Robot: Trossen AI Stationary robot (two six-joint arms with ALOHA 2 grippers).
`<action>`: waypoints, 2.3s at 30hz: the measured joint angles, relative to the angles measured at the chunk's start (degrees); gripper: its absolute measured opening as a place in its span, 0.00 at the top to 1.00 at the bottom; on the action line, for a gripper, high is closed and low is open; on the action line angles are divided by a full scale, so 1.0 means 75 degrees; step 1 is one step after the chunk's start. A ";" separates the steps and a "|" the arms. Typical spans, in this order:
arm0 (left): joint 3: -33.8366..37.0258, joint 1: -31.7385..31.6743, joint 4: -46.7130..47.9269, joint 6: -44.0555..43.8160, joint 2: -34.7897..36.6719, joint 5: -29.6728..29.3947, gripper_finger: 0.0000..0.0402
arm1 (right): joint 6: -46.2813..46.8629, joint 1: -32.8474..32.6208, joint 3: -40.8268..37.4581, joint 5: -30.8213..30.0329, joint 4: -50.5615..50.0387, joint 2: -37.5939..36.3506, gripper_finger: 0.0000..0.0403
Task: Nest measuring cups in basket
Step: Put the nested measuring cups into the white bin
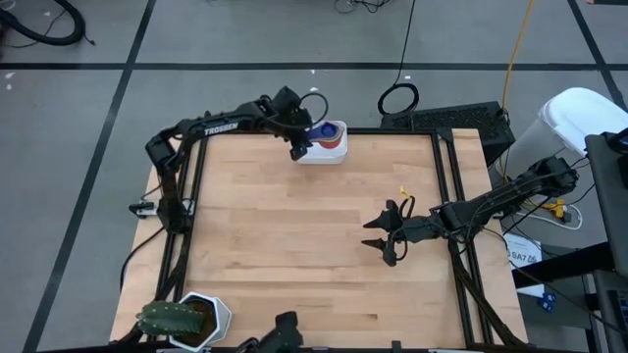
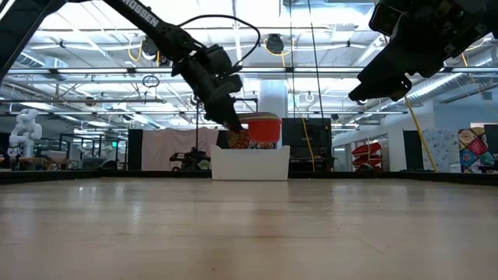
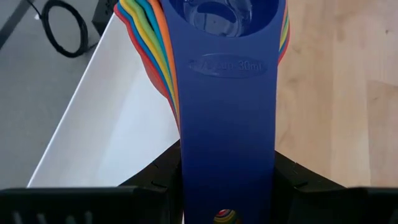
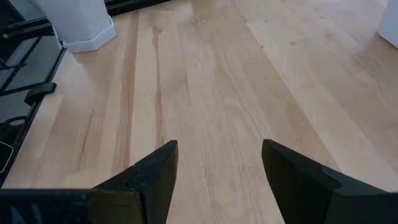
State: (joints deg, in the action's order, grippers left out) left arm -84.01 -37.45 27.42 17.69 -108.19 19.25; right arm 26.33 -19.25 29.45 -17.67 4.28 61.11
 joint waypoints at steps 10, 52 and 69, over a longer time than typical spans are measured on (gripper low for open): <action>0.0000 -0.0161 -0.0061 -0.0002 -0.0031 0.0145 0.66 | 0.0000 0.0000 0.0000 0.0000 0.0001 -0.0001 0.44; 0.0000 -0.0412 -0.0041 -0.0181 -0.1206 -0.0003 0.66 | -0.0074 0.0000 0.0000 -0.0015 -0.0030 -0.0001 0.44; -0.0009 -0.0406 -0.0087 -0.0327 -0.1255 -0.0161 0.65 | -0.0201 0.0000 0.0000 -0.0029 -0.0030 -0.0002 0.44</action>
State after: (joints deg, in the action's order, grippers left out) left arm -84.07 -40.49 26.76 15.24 -117.60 18.04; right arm 24.82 -19.25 29.45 -17.89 4.05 61.10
